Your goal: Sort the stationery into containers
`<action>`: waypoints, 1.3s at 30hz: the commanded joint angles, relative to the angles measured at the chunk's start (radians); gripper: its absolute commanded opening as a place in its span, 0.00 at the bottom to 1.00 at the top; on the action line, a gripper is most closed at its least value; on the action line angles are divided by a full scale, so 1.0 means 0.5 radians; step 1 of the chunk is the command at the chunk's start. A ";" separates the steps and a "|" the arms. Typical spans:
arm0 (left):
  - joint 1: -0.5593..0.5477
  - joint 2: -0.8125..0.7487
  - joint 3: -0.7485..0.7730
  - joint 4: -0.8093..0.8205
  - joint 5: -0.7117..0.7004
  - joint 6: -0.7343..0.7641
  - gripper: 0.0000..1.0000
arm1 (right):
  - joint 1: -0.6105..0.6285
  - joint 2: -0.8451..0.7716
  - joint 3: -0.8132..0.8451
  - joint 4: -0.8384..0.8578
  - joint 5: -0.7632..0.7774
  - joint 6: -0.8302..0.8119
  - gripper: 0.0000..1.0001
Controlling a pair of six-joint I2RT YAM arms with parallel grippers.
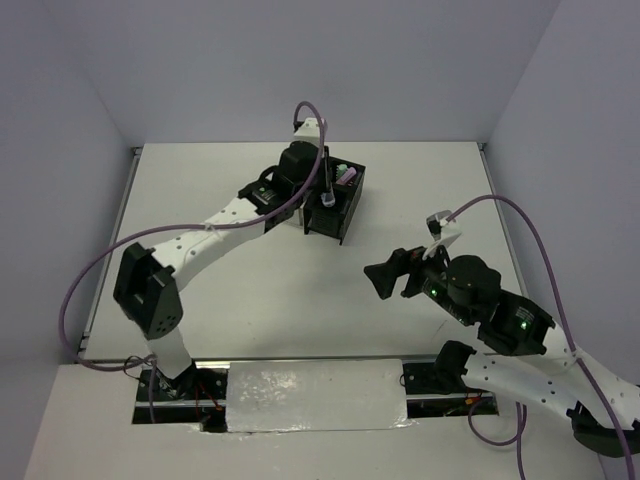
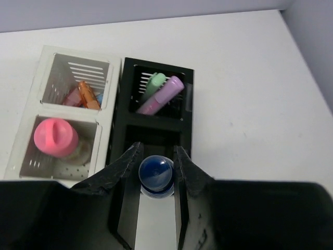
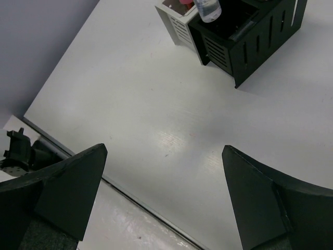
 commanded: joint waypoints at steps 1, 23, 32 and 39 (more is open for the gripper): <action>0.033 0.147 0.110 0.333 -0.119 0.200 0.00 | -0.007 -0.090 0.065 -0.099 -0.001 0.058 1.00; 0.095 0.066 0.281 -0.129 -0.099 0.007 0.99 | -0.007 -0.054 0.224 -0.270 0.207 -0.031 1.00; 0.205 -1.133 -0.307 -1.209 -0.805 -0.302 0.99 | -0.010 0.073 0.715 -0.914 0.833 0.079 1.00; 0.218 -2.128 -0.853 -1.507 -1.005 -0.251 0.99 | -0.010 -0.167 0.832 -1.142 1.002 0.037 1.00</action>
